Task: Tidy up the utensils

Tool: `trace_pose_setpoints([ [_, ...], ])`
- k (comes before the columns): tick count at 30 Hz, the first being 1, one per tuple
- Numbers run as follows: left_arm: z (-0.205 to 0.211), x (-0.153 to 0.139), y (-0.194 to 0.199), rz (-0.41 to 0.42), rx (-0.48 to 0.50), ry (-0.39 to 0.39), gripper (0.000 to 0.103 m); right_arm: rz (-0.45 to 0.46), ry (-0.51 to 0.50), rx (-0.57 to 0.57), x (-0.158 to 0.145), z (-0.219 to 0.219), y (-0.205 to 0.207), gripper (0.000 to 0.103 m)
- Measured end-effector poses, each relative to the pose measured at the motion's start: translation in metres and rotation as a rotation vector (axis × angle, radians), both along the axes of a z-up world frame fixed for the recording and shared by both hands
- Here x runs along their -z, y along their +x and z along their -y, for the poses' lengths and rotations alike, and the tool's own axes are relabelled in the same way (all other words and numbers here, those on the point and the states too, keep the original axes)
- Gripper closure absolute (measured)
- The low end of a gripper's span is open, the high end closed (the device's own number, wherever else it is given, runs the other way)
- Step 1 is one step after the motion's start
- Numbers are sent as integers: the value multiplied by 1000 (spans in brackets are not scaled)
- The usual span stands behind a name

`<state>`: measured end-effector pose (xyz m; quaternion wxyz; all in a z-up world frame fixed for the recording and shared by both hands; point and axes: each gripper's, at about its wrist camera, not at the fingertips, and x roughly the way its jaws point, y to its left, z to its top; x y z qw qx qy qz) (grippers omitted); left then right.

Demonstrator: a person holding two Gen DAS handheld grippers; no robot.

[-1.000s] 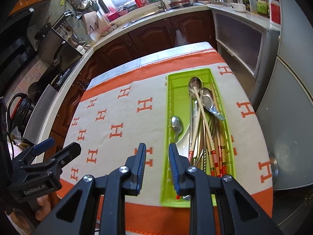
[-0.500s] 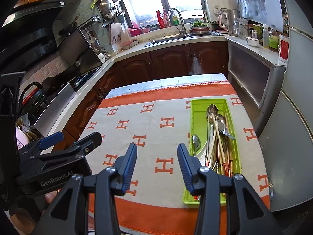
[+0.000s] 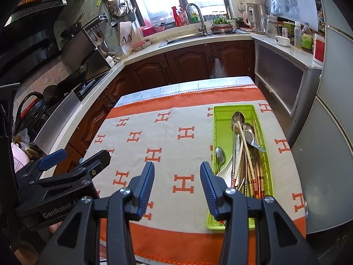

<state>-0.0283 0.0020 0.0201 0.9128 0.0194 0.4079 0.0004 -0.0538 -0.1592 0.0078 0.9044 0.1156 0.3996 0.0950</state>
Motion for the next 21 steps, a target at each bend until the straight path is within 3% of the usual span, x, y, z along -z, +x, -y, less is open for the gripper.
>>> trace_pose_setpoints([
  [21,-6,7,1,-36,-9,-19,1,-24,-3,14,5,-2,3,59],
])
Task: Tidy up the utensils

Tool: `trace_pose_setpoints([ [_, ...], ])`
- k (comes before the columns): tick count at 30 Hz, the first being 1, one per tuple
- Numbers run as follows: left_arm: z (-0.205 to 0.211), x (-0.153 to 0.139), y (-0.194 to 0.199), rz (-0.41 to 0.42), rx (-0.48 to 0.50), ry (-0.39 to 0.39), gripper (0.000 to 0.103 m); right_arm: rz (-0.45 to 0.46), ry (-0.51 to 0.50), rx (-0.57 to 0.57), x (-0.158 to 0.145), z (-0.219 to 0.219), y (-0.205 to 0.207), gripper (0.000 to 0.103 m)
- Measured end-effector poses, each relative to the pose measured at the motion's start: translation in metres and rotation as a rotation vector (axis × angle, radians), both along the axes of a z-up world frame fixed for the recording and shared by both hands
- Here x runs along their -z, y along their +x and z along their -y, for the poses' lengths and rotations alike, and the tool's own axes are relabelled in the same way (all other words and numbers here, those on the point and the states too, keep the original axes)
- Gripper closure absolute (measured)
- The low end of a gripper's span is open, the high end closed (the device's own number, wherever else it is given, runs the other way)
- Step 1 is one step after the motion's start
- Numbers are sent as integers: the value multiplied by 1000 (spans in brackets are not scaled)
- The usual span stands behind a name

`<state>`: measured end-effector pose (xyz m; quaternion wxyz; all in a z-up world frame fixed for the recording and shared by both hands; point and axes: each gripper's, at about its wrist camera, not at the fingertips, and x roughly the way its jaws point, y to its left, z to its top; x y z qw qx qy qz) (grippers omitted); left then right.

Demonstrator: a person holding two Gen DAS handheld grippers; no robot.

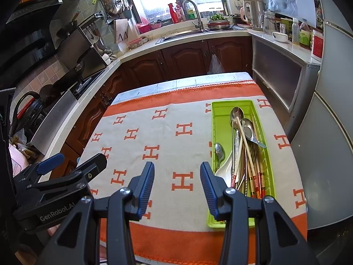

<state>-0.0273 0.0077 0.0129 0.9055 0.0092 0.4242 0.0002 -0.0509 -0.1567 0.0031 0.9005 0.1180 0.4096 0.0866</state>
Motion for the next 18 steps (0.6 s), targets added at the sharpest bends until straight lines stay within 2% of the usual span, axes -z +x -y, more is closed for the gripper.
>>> trace_pose_setpoints([
  [18,-5,8,3,-30,-2,-10,1,-25,1,8,8,-1,2,59],
])
